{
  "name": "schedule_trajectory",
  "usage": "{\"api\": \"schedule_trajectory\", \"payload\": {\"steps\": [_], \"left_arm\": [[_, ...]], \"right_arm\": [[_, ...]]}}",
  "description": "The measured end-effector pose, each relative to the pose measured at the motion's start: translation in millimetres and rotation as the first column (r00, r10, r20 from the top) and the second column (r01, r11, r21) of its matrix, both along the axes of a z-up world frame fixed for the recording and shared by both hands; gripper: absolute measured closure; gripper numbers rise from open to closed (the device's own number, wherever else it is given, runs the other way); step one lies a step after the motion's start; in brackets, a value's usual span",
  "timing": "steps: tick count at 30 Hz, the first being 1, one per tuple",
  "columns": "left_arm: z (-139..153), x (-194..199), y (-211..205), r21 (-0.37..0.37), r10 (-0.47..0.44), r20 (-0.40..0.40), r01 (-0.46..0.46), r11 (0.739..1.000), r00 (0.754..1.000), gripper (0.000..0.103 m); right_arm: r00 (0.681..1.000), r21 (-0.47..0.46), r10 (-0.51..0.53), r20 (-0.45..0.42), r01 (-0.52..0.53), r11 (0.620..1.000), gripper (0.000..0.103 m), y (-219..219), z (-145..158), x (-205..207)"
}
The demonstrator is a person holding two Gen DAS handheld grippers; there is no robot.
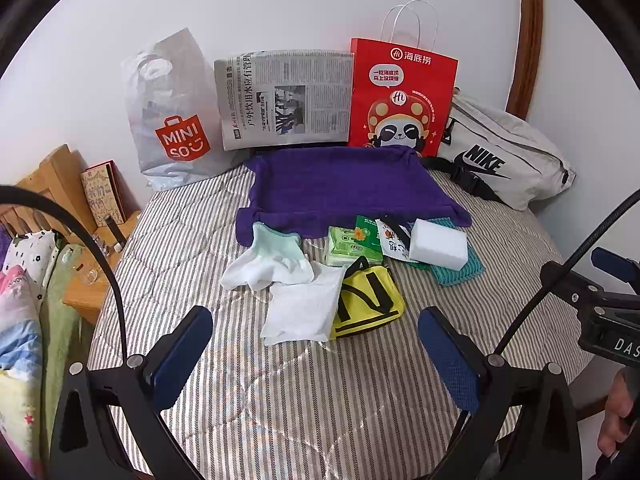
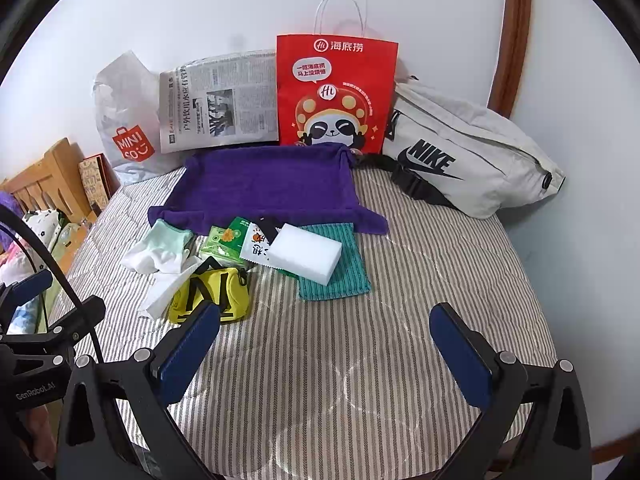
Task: Organize soft objects
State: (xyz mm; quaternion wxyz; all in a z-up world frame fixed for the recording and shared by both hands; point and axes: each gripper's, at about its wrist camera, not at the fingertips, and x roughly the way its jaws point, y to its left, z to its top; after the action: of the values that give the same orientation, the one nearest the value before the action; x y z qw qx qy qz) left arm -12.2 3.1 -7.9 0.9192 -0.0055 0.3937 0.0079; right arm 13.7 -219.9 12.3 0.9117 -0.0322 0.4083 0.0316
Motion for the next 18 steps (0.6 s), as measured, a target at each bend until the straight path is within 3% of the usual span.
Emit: {"api": "schedule_trajectory", "payload": {"steps": [11,18], "left_arm": [[-1,-2,-4,-0.007,-0.011,0.002,0.011,1.000,1.000,0.000],[-14,11,8,-0.018,0.007,-0.042,-0.008,1.000,0.999,0.000]], "right_arm": [[1.000,0.000,0.002,0.001,-0.002,1.000,0.000,0,1,-1],[1.000,0.010,0.005,-0.011,-0.005,1.000,0.000,-1,-4,9]]}}
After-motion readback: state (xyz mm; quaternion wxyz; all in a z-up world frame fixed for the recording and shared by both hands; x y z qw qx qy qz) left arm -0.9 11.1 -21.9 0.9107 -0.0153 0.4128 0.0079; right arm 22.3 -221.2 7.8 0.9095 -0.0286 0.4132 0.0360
